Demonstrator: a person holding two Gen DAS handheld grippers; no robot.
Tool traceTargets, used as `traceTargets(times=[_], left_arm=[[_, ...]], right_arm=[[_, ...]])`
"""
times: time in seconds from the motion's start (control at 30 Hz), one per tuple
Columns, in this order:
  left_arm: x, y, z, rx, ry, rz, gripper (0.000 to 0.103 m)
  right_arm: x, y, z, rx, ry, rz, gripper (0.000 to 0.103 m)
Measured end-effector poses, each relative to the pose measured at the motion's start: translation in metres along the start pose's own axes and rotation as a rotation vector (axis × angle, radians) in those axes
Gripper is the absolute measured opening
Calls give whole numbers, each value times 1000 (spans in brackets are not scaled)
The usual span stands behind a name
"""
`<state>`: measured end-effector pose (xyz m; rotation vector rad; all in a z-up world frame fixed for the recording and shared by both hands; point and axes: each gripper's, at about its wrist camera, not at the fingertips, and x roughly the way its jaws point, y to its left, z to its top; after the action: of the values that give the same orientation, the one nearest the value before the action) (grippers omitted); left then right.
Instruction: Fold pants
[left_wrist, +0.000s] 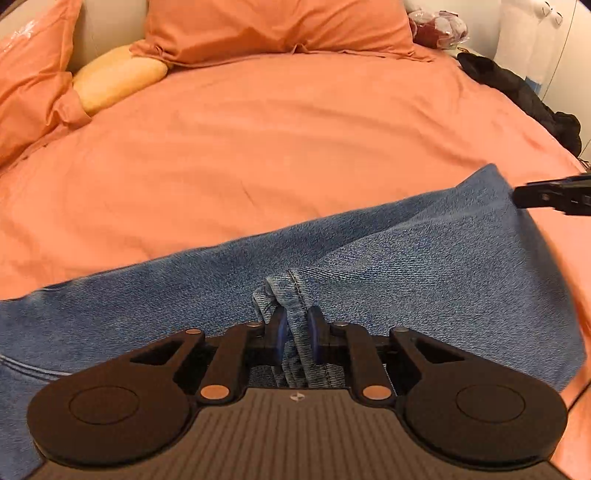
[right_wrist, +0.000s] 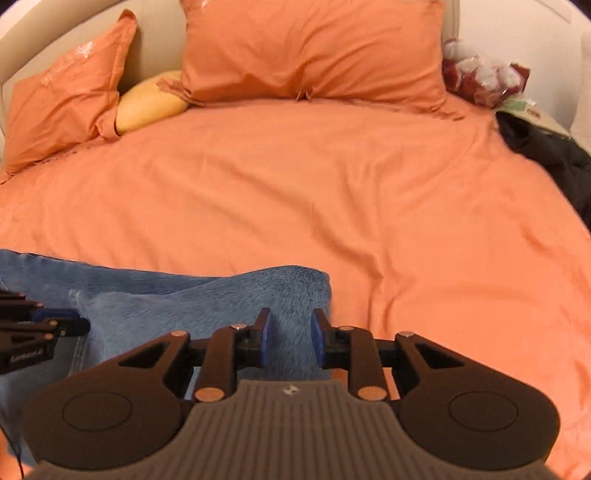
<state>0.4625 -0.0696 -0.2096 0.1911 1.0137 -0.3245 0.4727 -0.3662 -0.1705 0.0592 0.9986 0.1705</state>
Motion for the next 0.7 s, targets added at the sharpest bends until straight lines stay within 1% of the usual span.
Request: traceTargets(times=[0.07,0.17,0.23,0.27,0.33,0.43,0.5,0.6,0.63,0.7], left_arm=[[6,2,-2,12,-1,-4,18],[10,6,-3,14,-4,-23,19],[11,9,-3,6,-5,-34,19],[10,9,-3,6,-4,-35,19],[8,6,-3,15,0,-27,19],[1,3,0,13,4,-17,19],[-11,-1,-4,36,-18,-22,19],[-27,-7,-16,65,-30,-58,19],[-31,-10,-20,79,-29,-68,19],[-36,-18,-31,105,-14,-82,19]], right_arm=[[22,4,0,-22,29,-18,13],[63,3,0,4,98,-37,13],[71,-1,-4,9,81,-35,12],[72,-3,-3,25,81,-36,9],[67,-4,0,34,94,-37,8],[46,2,3,-5,125,-54,8],[21,2,-2,-5,117,-10,11],[-10,5,-16,-23,125,58,12],[-19,6,-23,-38,133,72,11],[-28,9,-37,-53,158,69,12]])
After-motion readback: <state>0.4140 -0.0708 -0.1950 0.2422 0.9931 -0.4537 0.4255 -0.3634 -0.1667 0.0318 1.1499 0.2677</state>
